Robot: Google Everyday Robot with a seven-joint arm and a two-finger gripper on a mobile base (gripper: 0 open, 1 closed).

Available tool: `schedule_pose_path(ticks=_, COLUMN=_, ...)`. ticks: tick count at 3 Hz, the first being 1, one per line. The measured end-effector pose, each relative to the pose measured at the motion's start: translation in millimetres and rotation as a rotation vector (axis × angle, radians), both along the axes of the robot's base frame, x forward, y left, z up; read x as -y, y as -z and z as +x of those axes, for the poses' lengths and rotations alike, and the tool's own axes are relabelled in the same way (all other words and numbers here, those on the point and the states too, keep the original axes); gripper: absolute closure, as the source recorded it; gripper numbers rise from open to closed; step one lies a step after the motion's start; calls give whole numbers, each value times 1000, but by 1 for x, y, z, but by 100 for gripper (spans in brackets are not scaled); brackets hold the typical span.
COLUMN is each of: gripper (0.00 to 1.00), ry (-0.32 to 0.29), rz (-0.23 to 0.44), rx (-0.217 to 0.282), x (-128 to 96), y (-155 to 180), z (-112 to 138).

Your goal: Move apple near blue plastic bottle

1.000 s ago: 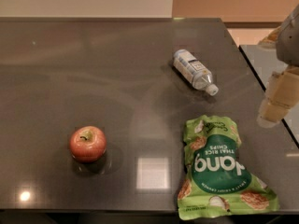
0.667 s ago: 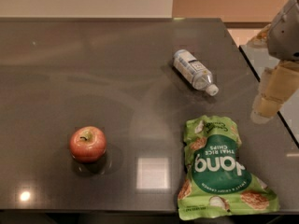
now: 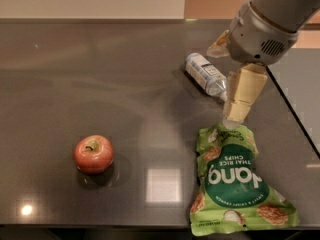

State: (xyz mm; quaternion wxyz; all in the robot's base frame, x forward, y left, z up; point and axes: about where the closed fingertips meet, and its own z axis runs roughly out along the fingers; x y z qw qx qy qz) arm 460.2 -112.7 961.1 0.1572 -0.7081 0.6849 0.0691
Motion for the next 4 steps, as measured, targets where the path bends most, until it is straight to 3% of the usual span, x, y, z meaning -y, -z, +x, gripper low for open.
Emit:
schedule_pose_path(ticks=2, gripper=0, ry=-158, rz=27, rx=-15, x=-73, y=33, z=-3)
schedule_pose_path(ticks=4, gripper=0, ry=-235, rz=29, rx=-41, x=-129, y=64, z=-5)
